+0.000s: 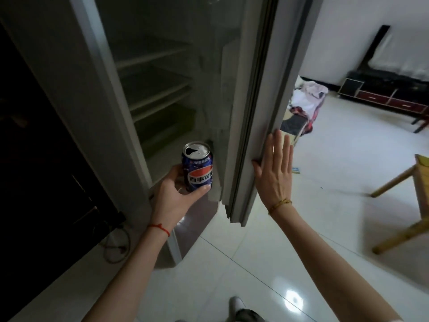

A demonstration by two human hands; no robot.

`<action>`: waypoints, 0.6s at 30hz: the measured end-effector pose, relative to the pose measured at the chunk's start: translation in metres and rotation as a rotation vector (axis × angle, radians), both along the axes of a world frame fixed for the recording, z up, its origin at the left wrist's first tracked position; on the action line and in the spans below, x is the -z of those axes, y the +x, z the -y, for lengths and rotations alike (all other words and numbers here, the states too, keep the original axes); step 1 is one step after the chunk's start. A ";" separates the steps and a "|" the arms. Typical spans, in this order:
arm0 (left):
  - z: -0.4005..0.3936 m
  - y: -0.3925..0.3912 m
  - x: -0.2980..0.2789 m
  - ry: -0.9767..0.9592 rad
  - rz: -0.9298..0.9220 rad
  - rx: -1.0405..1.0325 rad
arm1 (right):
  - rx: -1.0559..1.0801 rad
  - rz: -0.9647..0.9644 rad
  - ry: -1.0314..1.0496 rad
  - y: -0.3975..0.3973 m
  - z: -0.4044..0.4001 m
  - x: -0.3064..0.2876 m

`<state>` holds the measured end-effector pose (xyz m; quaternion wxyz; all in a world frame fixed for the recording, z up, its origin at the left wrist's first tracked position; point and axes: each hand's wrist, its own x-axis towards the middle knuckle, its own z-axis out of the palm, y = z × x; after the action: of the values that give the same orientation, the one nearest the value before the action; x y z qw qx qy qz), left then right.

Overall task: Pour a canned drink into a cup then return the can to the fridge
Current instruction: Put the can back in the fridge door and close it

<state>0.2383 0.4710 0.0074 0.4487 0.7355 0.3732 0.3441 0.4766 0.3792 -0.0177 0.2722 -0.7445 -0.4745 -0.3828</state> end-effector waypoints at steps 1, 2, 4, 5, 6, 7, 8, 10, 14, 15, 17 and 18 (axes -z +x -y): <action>0.002 0.010 -0.005 0.033 -0.001 0.006 | 0.016 -0.026 0.010 0.007 0.005 0.000; 0.003 0.021 -0.008 0.061 -0.002 0.014 | 0.032 -0.053 0.014 0.016 0.011 0.000; 0.007 0.041 -0.014 0.088 0.017 0.040 | 0.066 -0.098 0.001 0.034 0.020 0.000; 0.009 0.052 -0.016 0.100 0.030 0.054 | 0.084 -0.114 -0.012 0.044 0.025 0.000; 0.012 0.063 -0.018 0.111 0.043 0.066 | 0.101 -0.126 -0.023 0.055 0.030 0.000; 0.015 0.074 -0.020 0.117 0.056 0.077 | 0.115 -0.137 -0.031 0.066 0.034 -0.001; 0.019 0.086 -0.021 0.120 0.068 0.087 | 0.125 -0.146 -0.036 0.077 0.039 -0.002; 0.027 0.109 -0.025 0.132 0.083 0.101 | 0.128 -0.159 -0.033 0.098 0.049 -0.005; 0.043 0.156 -0.032 0.150 0.098 0.098 | 0.098 -0.240 -0.036 0.138 0.064 -0.012; 0.047 0.167 -0.034 0.143 0.100 0.097 | 0.077 -0.270 -0.028 0.149 0.067 -0.013; 0.055 0.189 -0.040 0.144 0.105 0.093 | 0.025 -0.316 0.006 0.170 0.071 -0.016; 0.059 0.200 -0.042 0.154 0.110 0.089 | -0.002 -0.336 0.026 0.181 0.073 -0.018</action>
<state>0.4381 0.4123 0.0494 0.4253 0.7637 0.2876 0.3915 0.6572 0.3059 0.0003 0.3577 -0.7940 -0.4180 -0.2588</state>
